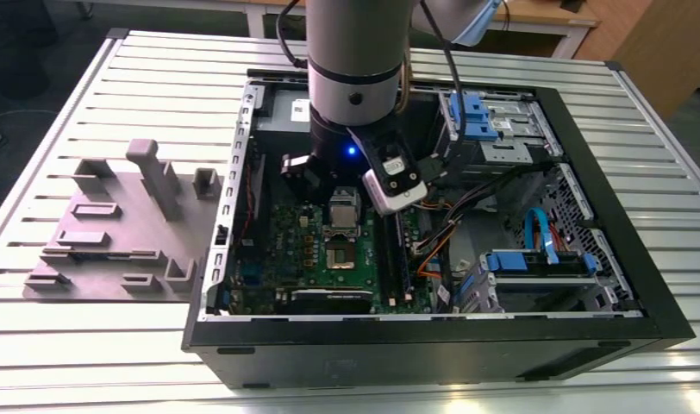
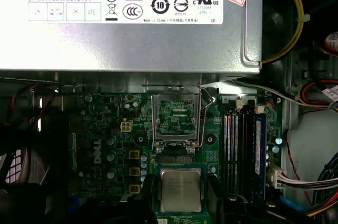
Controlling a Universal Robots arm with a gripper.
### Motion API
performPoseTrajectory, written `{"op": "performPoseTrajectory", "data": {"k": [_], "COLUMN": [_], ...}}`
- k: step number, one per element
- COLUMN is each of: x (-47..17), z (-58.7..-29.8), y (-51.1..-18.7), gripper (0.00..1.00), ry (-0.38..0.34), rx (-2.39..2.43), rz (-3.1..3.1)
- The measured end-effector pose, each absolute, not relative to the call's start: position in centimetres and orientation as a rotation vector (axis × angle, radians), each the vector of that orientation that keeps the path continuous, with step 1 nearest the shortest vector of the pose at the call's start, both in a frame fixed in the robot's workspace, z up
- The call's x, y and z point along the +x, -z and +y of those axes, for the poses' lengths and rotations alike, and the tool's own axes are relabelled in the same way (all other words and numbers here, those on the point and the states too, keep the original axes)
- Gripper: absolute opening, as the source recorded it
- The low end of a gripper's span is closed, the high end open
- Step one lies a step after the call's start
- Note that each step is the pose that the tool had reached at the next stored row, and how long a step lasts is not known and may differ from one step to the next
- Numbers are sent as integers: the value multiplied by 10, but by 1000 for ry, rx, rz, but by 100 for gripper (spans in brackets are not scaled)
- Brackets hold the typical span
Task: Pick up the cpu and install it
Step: 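Place the cpu into insertion slot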
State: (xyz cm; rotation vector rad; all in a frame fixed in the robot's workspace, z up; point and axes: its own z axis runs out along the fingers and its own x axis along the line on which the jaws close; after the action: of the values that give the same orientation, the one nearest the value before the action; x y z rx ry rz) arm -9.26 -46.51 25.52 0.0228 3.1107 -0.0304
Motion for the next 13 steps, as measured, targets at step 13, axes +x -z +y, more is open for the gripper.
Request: {"op": "performPoseTrajectory", "data": {"k": [13], "x": [-93], "z": [-465], "y": [-237], "gripper": [47], "ry": [31], "rx": [23], "rz": [3111]}}
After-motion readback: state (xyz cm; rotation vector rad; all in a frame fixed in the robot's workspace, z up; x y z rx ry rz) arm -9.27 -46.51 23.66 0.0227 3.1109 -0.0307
